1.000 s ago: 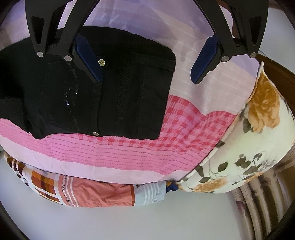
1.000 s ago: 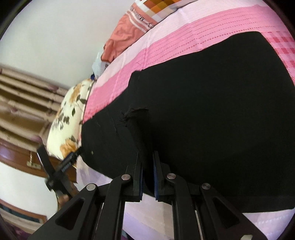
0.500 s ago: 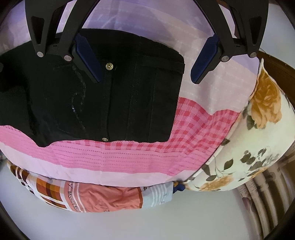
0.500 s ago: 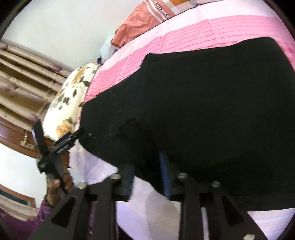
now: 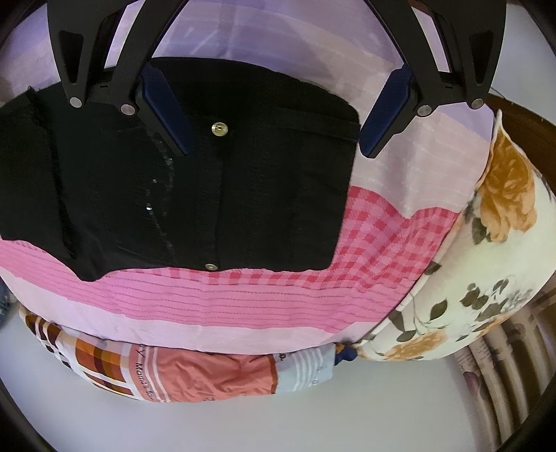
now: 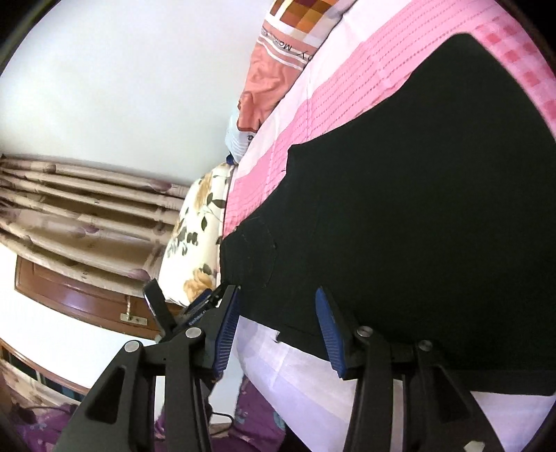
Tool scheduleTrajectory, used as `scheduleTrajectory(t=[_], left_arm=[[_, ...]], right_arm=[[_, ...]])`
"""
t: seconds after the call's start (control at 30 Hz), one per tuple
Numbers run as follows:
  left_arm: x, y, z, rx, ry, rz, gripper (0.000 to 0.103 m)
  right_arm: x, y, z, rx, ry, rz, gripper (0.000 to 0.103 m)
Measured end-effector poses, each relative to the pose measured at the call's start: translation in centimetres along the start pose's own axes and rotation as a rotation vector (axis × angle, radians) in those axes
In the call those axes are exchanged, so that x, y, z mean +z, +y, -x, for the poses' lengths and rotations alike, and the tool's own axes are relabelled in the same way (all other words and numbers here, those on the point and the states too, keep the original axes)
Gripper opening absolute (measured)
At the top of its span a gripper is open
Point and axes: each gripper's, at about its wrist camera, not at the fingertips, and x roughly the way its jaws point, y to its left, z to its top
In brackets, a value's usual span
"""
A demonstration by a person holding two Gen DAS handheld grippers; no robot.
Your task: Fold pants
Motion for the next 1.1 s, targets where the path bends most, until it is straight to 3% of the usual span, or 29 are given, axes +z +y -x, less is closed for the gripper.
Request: scheduleTrajectory(t=[0.27,0.37,0.47,0.53,0.6,0.8,1.0,1.1], left_arm=[[-0.2,-1.1,0.4,-0.049,-0.003,-0.027,0.096],[-0.2,-1.2,0.2,-0.061,0.009,-0.028,0.096],[-0.3,-1.5,0.3,-0.074,0.007,-0.030,0.096],[-0.3,-1.6,0.4,-0.083,0.004,-0.031,0.096],[-0.3,-1.8,0.5,-0.095,0.005,-0.031,0.096],[-0.4,-2.5,0.8,-0.107,0.007,-0.054,0.096],[-0.1,-2.3,1.3,-0.116,-0.010,-0.047,0.096],[-0.1,-1.9,1.1,-0.131,0.001,-0.028,0.096]], right_arm=[[0.8,-3.0,1.2,-0.048,-0.017,-0.056,0.044],[0.9,-3.3,1.9,-0.016,-0.034,-0.065,0.043],[0.9,-1.2,1.9,-0.051,-0.029,0.028,0.045],[0.7,1.1,1.0,-0.117,-0.001,0.138,0.045],[0.6,3.6,-0.3,-0.204,0.022,0.272,0.045],[-0.8,8.7,-5.0,-0.305,0.137,0.555,0.045],[-4.6,8.7,-8.1,-0.497,0.196,0.778,0.040],[-5.2,8.3,-8.8,-0.523,0.221,0.813,0.038]])
